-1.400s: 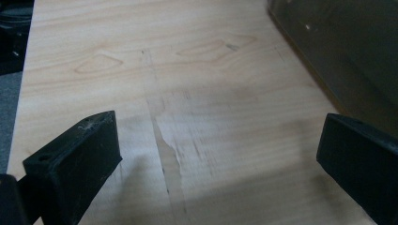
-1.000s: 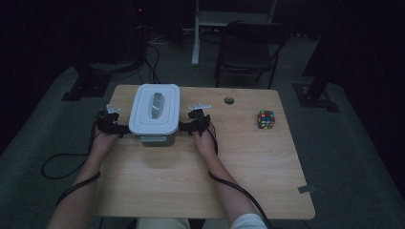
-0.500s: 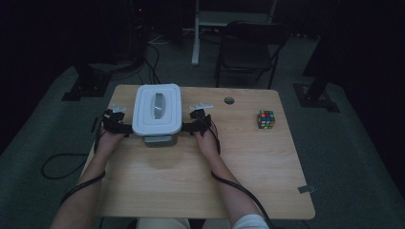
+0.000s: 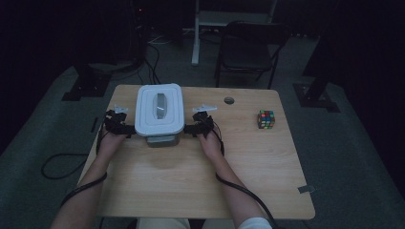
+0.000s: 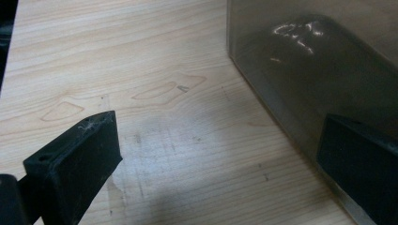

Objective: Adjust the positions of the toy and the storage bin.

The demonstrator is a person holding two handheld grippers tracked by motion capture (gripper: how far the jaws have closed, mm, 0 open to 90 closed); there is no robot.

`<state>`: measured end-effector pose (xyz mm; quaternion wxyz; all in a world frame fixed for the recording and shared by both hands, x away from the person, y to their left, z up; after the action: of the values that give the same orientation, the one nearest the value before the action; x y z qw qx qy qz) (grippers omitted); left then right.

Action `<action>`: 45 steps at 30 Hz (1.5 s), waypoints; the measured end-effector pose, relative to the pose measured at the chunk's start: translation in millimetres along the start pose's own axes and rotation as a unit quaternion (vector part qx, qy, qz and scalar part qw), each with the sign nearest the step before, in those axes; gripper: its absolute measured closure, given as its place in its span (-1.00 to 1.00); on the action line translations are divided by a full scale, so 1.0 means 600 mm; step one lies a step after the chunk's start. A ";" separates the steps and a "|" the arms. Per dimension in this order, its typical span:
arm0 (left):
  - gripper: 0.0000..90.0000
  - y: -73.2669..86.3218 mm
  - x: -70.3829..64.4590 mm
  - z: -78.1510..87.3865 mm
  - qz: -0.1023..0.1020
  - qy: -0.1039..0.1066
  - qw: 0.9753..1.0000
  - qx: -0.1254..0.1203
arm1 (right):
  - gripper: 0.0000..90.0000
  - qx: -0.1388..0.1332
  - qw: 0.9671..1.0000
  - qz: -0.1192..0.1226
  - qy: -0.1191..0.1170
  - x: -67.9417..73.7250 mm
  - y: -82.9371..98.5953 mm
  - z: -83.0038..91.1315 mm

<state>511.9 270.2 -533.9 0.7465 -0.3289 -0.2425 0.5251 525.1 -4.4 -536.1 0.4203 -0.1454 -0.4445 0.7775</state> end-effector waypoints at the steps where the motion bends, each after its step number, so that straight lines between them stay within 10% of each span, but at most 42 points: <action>1: -0.98 0.000 -0.002 0.000 0.000 0.002 1.000 0.000 | -0.61 0.002 1.000 -0.004 -0.002 -0.001 0.001 0.001; 45: -0.98 -0.041 -0.162 -0.039 -0.060 0.061 0.996 0.010 | -0.60 0.004 0.999 -0.011 0.042 -0.103 0.061 0.119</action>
<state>511.9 167.4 -532.8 0.7937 -0.3375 -0.2102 0.4604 500.3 -102.5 -534.9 0.4475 -0.1711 -0.4251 0.7680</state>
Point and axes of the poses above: each handheld gripper's, and its own axes: z roughly backward along the jaws, y roughly out of its underside, x roughly to its left, the point moved 7 cm from there along -z, roughly forward along the jaws, and after that the axes turned 1 degree about -x, right-handed, at the moved point
